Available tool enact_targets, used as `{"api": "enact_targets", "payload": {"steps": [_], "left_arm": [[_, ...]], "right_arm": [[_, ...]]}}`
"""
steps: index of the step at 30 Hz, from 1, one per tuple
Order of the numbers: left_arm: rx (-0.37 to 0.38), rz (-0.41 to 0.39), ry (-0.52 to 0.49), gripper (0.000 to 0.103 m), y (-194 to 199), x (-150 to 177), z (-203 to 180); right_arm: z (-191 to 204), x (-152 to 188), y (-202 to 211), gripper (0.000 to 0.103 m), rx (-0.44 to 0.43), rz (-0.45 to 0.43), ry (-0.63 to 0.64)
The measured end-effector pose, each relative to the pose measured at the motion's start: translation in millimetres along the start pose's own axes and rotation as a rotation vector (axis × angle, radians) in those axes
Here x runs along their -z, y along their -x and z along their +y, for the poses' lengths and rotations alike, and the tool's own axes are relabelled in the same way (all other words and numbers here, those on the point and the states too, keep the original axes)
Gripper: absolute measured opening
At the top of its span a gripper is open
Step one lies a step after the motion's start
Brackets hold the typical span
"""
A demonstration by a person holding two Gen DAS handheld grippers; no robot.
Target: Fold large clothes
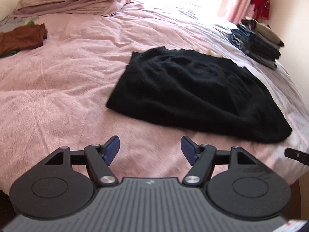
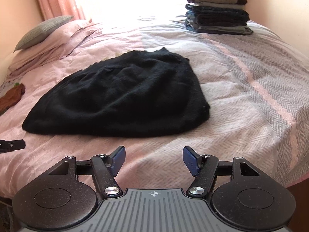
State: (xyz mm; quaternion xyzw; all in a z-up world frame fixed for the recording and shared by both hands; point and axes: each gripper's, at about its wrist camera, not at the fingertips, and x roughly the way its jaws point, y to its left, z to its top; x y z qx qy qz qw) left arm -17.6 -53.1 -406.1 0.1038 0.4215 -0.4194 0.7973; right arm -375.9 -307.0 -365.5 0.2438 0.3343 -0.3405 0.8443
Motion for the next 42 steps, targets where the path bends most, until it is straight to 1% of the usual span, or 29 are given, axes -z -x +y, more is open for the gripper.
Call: {"api": "enact_targets", "payload": {"steps": [3,6,9,10,11,12,14,15,18,21,22,24,27,29,31,32,33,34,36,37,39,40,42], "left_arm": [[-0.001,-0.016,0.030,0.066,-6.1,-6.9,14.9],[0.026,-0.028,0.053,0.066,-10.9,-17.5,27.3],[0.066,-0.047,0.040,0.066,-16.1,-31.4,32.6],[0.082,-0.051,0.034,0.066,-19.0,-36.8,34.2],[0.099,-0.054,0.030,0.066,-22.0,-42.0,35.4],[0.114,-0.057,0.027,0.066,-25.9,-46.9,36.0],[0.143,-0.058,0.027,0.066,-34.9,-56.2,37.7],[0.149,-0.055,0.032,0.066,-40.2,-60.5,38.7],[0.153,-0.046,0.049,0.066,-57.5,-71.8,45.5],[0.170,-0.002,0.090,0.069,-81.7,-79.7,58.6],[0.193,0.014,0.108,0.069,-90.3,-81.1,63.6],[0.262,0.045,0.159,0.069,-107.8,-82.6,73.5],[0.363,0.056,0.237,0.069,-126.8,-88.8,84.5],[0.427,0.068,0.287,0.069,-137.8,-94.8,89.4],[0.455,0.089,0.312,0.067,-148.3,-99.3,91.5],[0.460,0.097,0.320,0.062,-152.5,-100.2,92.2],[0.458,0.110,0.328,0.053,-156.2,-101.3,92.0],[0.459,0.116,0.325,0.048,-157.4,-102.2,90.8],[0.448,0.119,0.304,0.033,-155.9,-103.7,85.5],[0.435,0.114,0.288,0.029,-153.3,-104.3,81.8],[0.402,0.101,0.262,0.015,-147.0,-106.3,74.3],[0.377,0.093,0.250,0.015,-142.4,-108.1,69.6],[0.311,0.067,0.207,0.012,-127.3,-113.9,53.2]], "right_arm": [[-30.3,-10.6,-5.1,0.063,-0.034,-0.042,-0.112],[-67.2,-21.0,-16.3,0.063,-0.093,-0.080,-0.280],[-102.2,-41.6,-35.7,0.063,-0.153,-0.117,-0.368],[-111.4,-50.1,-44.8,0.063,-0.176,-0.118,-0.369],[-120.0,-58.4,-55.8,0.063,-0.210,-0.101,-0.363],[-127.4,-65.9,-67.6,0.063,-0.236,-0.071,-0.360],[-138.0,-78.5,-92.0,0.063,-0.298,0.020,-0.351],[-140.8,-82.0,-99.7,0.063,-0.317,0.037,-0.350],[-144.2,-85.9,-108.0,0.063,-0.314,0.043,-0.370],[-147.9,-77.3,-107.0,0.063,-0.322,0.015,-0.399],[-149.9,-72.3,-106.6,0.062,-0.321,0.008,-0.410],[-153.3,-65.8,-104.5,0.062,-0.321,-0.004,-0.426],[-158.6,-61.3,-98.6,0.062,-0.317,-0.017,-0.448],[-162.0,-61.4,-94.9,0.062,-0.300,-0.019,-0.464],[-164.2,-63.2,-89.6,0.062,-0.258,-0.023,-0.463],[-164.7,-64.4,-85.9,0.062,-0.220,-0.026,-0.451],[-165.0,-65.6,-81.7,0.062,-0.170,-0.033,-0.435],[-165.3,-66.9,-77.3,0.062,-0.101,-0.039,-0.416],[-167.1,-68.5,-68.9,0.063,0.041,-0.048,-0.381],[-168.1,-69.2,-64.1,0.063,0.099,-0.056,-0.361],[-172.4,-69.3,-54.6,0.063,0.194,-0.062,-0.317],[-175.9,-68.8,-49.5,0.063,0.225,-0.070,-0.301],[-184.2,-68.0,-39.2,0.063,0.248,-0.087,-0.289]]}}
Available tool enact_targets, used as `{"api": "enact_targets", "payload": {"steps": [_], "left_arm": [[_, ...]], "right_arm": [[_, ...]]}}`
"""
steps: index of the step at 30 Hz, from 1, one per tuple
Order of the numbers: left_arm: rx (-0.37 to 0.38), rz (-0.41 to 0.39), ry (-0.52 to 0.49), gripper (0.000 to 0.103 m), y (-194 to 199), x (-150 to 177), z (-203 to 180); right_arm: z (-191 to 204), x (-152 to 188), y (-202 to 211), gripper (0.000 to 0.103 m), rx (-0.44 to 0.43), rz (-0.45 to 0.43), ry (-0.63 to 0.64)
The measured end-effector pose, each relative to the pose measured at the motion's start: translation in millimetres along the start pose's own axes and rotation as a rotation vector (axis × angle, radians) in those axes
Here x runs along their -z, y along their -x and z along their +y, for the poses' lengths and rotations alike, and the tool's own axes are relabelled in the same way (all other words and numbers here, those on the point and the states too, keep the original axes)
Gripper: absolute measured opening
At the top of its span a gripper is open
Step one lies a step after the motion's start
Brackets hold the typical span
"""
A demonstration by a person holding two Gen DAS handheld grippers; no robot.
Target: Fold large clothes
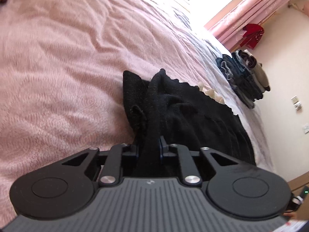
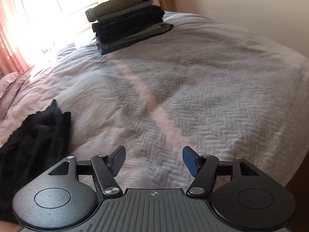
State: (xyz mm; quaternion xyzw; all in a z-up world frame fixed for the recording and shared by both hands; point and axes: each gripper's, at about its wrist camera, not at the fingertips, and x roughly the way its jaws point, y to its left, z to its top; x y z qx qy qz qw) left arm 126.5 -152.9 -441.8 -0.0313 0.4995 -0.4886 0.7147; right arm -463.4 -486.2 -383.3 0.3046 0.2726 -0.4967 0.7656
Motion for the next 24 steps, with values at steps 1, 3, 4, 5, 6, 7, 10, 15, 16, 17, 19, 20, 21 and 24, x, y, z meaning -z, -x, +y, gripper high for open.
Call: {"api": "enact_targets", "payload": {"steps": [1,3,4,5,6,7,10,15,16,17,19,20,21,24], "left_arm": [[-0.036,-0.015,-0.045,0.012,5.0,-0.8,-14.9],[-0.120,-0.049,-0.174,0.011,15.7,-1.9,-56.8],[-0.139,-0.057,-0.217,0.011,19.1,-2.4,-78.2],[-0.163,-0.058,-0.252,0.011,21.0,-2.5,-98.7],[-0.199,-0.059,-0.302,0.011,20.6,-0.9,-126.0],[-0.214,-0.061,-0.343,0.011,18.8,1.6,-149.1],[-0.175,-0.064,-0.433,0.011,4.5,16.0,-220.3],[-0.084,0.013,-0.575,0.013,-58.6,74.1,-299.9],[-0.083,0.040,-0.585,0.014,-76.6,87.6,-303.6],[-0.087,0.077,-0.601,0.017,-98.6,103.4,-303.5],[-0.095,0.115,-0.581,0.028,-128.8,125.9,-291.7],[-0.081,0.082,-0.582,0.030,-130.1,133.5,-287.6],[-0.064,0.065,-0.582,0.034,-125.8,136.5,-286.5],[0.066,0.091,-0.482,0.045,-97.9,119.6,-282.4]], "right_arm": [[-6.8,-2.2,4.0,0.063,0.000,-0.006,-0.006],[-20.6,-7.2,11.8,0.063,-0.003,-0.021,-0.026],[-28.7,-10.0,16.6,0.063,-0.006,-0.029,-0.035],[-35.7,-12.5,20.7,0.063,-0.007,-0.038,-0.042],[-42.1,-14.5,23.7,0.063,-0.006,-0.047,-0.048],[-48.6,-16.3,27.1,0.063,-0.005,-0.057,-0.054],[-66.6,-22.3,34.1,0.063,-0.011,-0.081,-0.073],[-89.5,-26.6,46.0,0.063,-0.021,-0.111,-0.099],[-92.5,-26.4,47.5,0.063,-0.024,-0.113,-0.100],[-94.7,-25.7,48.5,0.063,-0.024,-0.112,-0.102],[-97.2,-23.4,48.9,0.063,-0.023,-0.100,-0.103],[-97.1,-21.7,48.9,0.063,-0.023,-0.094,-0.102],[-95.8,-20.0,48.9,0.063,-0.025,-0.089,-0.098],[-86.0,-15.3,48.1,0.063,-0.069,-0.080,-0.086]]}}
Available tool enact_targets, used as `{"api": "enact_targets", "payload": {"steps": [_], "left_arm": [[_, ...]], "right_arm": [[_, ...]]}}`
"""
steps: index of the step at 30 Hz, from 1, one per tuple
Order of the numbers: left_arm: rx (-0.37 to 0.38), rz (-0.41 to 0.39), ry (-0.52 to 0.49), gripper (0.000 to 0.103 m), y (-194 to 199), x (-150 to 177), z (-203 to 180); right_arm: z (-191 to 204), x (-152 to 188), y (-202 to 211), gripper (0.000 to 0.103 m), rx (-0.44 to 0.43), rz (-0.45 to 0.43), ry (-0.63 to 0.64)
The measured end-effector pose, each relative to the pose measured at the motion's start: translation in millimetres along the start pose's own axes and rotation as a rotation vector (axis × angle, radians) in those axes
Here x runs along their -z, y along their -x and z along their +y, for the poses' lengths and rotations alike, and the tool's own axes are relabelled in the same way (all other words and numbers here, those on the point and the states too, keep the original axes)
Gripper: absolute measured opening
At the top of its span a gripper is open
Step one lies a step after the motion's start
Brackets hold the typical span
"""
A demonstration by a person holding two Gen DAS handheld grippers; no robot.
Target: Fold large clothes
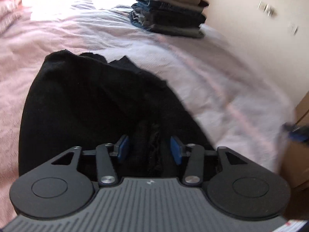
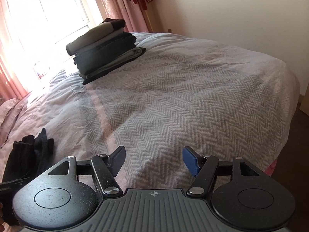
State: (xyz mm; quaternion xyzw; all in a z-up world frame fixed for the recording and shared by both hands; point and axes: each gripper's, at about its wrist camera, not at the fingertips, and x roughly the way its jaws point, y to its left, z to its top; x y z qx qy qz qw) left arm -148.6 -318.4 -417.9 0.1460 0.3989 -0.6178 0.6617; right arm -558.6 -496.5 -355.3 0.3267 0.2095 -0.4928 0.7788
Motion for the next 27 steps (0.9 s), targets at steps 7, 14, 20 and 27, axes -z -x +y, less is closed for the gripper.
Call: {"api": "enact_targets", "payload": {"steps": [7,14,20,27], "left_arm": [[-0.086,-0.129,0.057,0.052,86.1,-7.5,52.6],[-0.224,-0.057,0.285,0.052,102.2,22.8,150.5],[-0.218,-0.035,0.339,0.052,110.8,49.9,176.8],[-0.210,-0.046,0.369,0.052,110.7,55.9,186.2]], "right_arm": [[71.6,-1.9,-15.8,0.063,-0.385,0.065,-0.020],[165.5,8.6,-102.4,0.060,-0.666,0.443,-0.039],[183.7,11.0,-165.9,0.047,-0.648,0.553,-0.093],[200.2,15.1,-175.9,0.042,-0.688,0.585,0.014]]}}
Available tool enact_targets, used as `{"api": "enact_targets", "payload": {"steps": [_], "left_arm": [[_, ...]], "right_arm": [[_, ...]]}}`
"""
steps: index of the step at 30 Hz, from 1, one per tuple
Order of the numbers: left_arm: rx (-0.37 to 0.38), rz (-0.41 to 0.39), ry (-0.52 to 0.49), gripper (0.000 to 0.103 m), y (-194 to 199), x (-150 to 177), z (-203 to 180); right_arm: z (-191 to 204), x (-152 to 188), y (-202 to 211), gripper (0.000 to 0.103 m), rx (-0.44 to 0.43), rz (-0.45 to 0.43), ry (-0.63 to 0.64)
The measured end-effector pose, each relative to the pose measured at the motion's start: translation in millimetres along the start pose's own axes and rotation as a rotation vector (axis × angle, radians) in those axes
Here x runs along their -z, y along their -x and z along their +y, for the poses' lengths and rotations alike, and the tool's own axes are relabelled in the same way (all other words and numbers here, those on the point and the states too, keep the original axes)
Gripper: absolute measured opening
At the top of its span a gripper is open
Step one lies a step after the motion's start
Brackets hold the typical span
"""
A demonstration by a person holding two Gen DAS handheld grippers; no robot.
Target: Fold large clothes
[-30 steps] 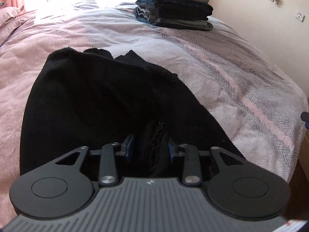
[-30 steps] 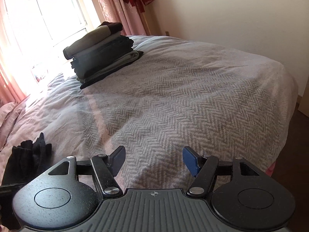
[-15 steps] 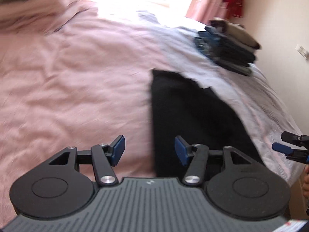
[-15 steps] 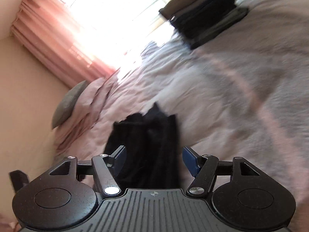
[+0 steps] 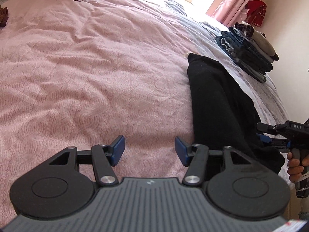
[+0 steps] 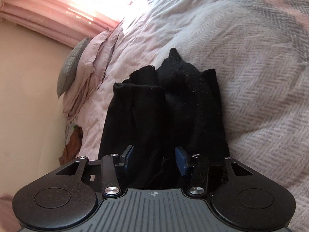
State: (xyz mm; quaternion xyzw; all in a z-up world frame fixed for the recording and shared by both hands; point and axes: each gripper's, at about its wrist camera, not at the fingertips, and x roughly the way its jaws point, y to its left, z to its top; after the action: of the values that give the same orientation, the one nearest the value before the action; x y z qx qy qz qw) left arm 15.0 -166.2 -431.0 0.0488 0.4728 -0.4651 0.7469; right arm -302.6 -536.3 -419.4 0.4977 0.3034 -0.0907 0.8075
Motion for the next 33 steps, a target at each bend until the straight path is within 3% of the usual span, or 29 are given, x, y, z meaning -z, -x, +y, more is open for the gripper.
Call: {"api": "enact_targets", "payload": {"steps": [4,8,9,10,11,13,17,20,24,28,33], "left_arm": [[0.019,-0.005,0.004,0.052,-2.8,-4.9,0.5],[0.044,-0.001,-0.003,0.052,-7.9,-8.8,-3.1],[0.045,-0.001,-0.002,0.052,-9.5,-9.4,-4.5],[0.046,0.001,-0.002,0.052,-10.7,-9.8,-5.9],[0.047,0.003,-0.004,0.052,-11.5,-10.0,-7.3],[0.053,0.003,-0.014,0.052,-10.8,-9.7,-10.8],[0.066,0.001,-0.044,0.052,-10.7,-12.6,-17.0],[0.081,-0.005,-0.075,0.052,-13.4,-16.0,-26.7],[0.103,-0.006,-0.109,0.052,-17.1,-15.5,-38.8],[0.114,0.010,-0.150,0.052,-21.6,-11.9,-49.0],[0.131,0.030,-0.171,0.052,-28.5,-6.4,-60.9]], "right_arm": [[-2.2,4.7,-3.5,0.038,0.019,0.029,0.021],[3.6,5.6,-7.6,0.037,-0.021,-0.018,0.061],[6.7,5.0,-10.8,0.032,-0.011,-0.024,0.083],[8.8,4.0,-15.6,0.018,-0.002,-0.021,0.095],[10.0,3.5,-19.4,0.012,0.007,-0.017,0.099],[17.3,3.8,-18.1,0.009,0.026,-0.029,0.139],[34.6,1.2,10.1,0.007,0.031,-0.104,0.230],[42.0,-3.6,31.4,0.007,0.098,-0.154,0.283],[19.6,0.6,38.3,0.007,0.214,-0.135,0.247],[0.4,14.5,60.7,0.007,0.180,-0.182,0.179],[-3.2,18.6,58.5,0.007,0.242,-0.205,0.204]]}}
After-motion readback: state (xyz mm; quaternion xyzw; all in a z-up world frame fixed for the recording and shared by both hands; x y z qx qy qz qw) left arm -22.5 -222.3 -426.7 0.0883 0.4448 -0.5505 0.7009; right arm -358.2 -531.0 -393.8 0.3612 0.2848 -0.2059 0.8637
